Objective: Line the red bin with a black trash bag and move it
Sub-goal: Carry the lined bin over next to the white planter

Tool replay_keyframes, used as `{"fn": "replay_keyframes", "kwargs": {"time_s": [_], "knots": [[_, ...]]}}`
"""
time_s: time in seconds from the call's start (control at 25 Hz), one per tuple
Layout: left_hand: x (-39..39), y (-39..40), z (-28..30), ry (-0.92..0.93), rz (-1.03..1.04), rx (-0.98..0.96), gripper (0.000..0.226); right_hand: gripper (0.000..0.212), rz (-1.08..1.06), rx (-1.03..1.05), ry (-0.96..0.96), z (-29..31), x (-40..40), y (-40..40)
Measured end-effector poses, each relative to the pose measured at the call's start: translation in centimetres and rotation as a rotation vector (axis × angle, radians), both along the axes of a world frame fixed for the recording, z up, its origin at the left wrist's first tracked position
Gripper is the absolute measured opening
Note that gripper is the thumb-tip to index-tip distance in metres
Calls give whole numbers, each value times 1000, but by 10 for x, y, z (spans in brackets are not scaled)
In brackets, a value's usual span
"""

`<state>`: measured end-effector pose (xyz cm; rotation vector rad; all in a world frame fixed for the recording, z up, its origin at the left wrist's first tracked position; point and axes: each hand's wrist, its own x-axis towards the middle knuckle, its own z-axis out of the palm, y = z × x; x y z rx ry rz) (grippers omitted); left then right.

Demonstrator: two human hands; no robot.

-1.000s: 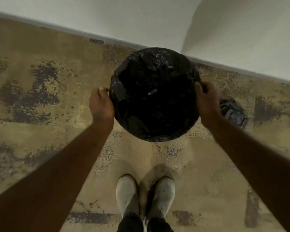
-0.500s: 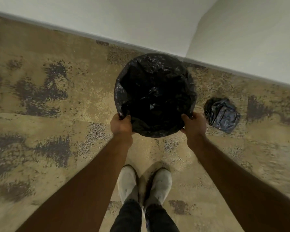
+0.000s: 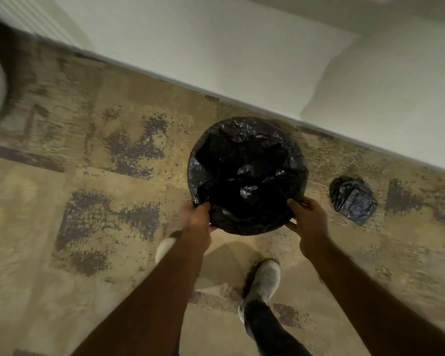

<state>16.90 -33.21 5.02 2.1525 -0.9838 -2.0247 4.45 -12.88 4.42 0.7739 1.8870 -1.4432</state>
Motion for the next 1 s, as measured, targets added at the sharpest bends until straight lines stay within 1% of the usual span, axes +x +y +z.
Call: {"fn": "replay_keyframes", "kwargs": {"time_s": [0.12, 0.24, 0.28, 0.4, 0.44, 0.52, 0.64, 0.84, 0.96, 1.0], "knots": [[21, -48, 10, 58, 55, 16, 22, 16, 2, -49, 1, 12, 27, -50], [41, -107, 8, 83, 76, -2, 24, 27, 45, -45, 3, 12, 48, -116], [48, -136, 6, 98, 73, 4, 24, 27, 47, -41, 9, 8, 54, -144], [70, -218, -6, 122, 40, -6, 21, 13, 43, -43, 2, -1, 67, -226], [78, -249, -9, 131, 30, -22, 19, 12, 46, -52, -13, -5, 73, -257], [99, -317, -16, 131, 41, -51, 19, 13, 80, -59, -42, -16, 85, -328], [123, -419, -27, 133, 79, -74, 17, 17, 141, -116, -32, -29, 101, -436], [136, -558, -49, 144, 98, -118, 19, 22, 219, -171, -19, -53, 101, -583], [132, -618, -64, 176, 148, -121, 22, 17, 274, -184, 38, -71, 87, -652], [129, -638, -72, 182, 162, -129, 19, 16, 294, -191, 53, -80, 81, -677]]}}
